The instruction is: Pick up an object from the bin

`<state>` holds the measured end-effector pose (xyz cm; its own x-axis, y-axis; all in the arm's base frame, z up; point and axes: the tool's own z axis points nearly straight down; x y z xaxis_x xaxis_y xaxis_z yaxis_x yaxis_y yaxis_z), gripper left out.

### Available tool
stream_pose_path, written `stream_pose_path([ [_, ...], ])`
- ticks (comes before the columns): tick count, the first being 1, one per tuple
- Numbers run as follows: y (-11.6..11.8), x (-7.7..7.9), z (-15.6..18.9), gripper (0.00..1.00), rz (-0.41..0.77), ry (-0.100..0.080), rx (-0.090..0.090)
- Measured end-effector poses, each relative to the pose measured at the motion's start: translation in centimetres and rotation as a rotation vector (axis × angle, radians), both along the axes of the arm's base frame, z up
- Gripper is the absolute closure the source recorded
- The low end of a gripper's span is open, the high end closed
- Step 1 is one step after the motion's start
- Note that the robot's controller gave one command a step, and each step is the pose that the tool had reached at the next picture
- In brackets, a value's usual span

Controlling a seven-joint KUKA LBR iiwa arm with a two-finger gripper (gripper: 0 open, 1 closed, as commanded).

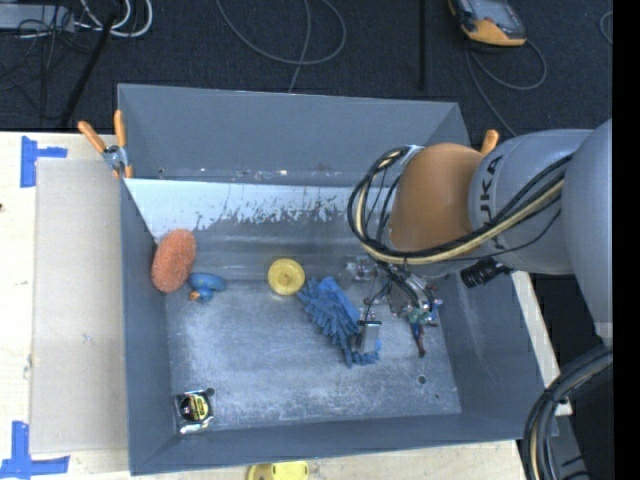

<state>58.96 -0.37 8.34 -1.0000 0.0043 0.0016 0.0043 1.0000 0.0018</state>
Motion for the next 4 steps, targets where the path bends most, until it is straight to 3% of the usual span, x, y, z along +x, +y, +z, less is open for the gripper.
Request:
stream_pose_path([
  [1, 1.1, -0.6, -0.9, 0.0, -0.028, 0.0, -0.001],
  [2, 1.4, -1.9, -1.4, 1.0, -0.033, 0.0, -0.002],
  [3, 1.4, -1.9, -1.4, 1.0, -0.032, 0.0, -0.002],
  [4, 1.0, 2.0, 19.4, 1.0, -0.079, -0.008, -0.001],
])
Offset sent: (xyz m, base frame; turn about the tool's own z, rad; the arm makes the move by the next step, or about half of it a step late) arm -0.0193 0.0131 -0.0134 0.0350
